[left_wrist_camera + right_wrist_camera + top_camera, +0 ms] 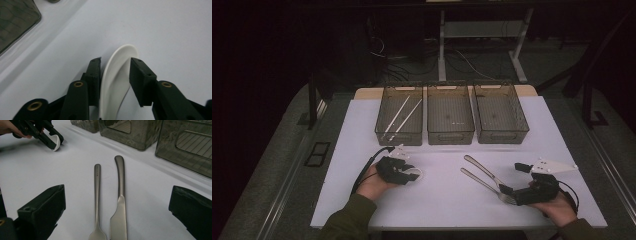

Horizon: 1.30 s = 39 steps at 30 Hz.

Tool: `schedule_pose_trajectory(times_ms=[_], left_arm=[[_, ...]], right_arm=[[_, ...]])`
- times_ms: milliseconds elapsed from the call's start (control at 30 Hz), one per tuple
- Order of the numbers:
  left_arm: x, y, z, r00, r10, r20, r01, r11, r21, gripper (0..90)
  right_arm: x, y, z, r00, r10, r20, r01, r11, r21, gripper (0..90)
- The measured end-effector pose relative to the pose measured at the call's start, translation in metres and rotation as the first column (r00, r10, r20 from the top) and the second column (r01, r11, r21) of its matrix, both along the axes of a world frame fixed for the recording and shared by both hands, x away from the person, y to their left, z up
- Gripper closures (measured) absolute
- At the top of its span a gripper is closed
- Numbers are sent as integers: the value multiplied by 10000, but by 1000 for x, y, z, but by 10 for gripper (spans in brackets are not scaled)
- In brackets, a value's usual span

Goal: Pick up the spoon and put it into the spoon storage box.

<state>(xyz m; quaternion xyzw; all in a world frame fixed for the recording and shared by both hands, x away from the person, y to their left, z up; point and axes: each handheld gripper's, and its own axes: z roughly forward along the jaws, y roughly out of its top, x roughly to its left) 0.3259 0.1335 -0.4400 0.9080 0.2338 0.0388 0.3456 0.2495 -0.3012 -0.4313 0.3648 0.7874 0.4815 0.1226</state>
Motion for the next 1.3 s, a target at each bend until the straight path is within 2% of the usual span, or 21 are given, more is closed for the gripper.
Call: schedule_pose_trajectory(times_ms=[167, 367, 533, 667, 867, 967, 1300], left_arm=[[-1, 3, 2, 9997, -195, 128, 194, 9998, 61, 692], [-3, 5, 5, 9984, -546, 158, 548, 9985, -94, 803], [-6, 2, 6, 9970, -698, 323, 698, 9976, 15, 811], [-6, 1, 6, 9974, -672, 268, 673, 9977, -15, 813], [-8, 1, 9, 9989, -424, 192, 426, 9990, -122, 813], [-8, 2, 13, 9997, -126, 187, 133, 9993, -339, 814], [-5, 3, 28, 9987, 368, 366, -333, 9953, -913, 815]], right_arm=[[0, 0, 0, 10000, -1, 7, 1, 10000, -3, 9], [0, 0, 0, 10000, -14, -7, 14, 10000, 6, 9], [0, 0, 0, 10000, -5, -3, 5, 10000, 9, 9], [0, 0, 0, 10000, -9, -7, 9, 10000, 24, 9], [0, 0, 0, 10000, -36, -9, 36, 10000, 39, 9], [0, 0, 0, 10000, -37, -6, 37, 10000, 39, 9], [1, 0, 0, 10000, -29, -2, 29, 10000, 18, 9]])
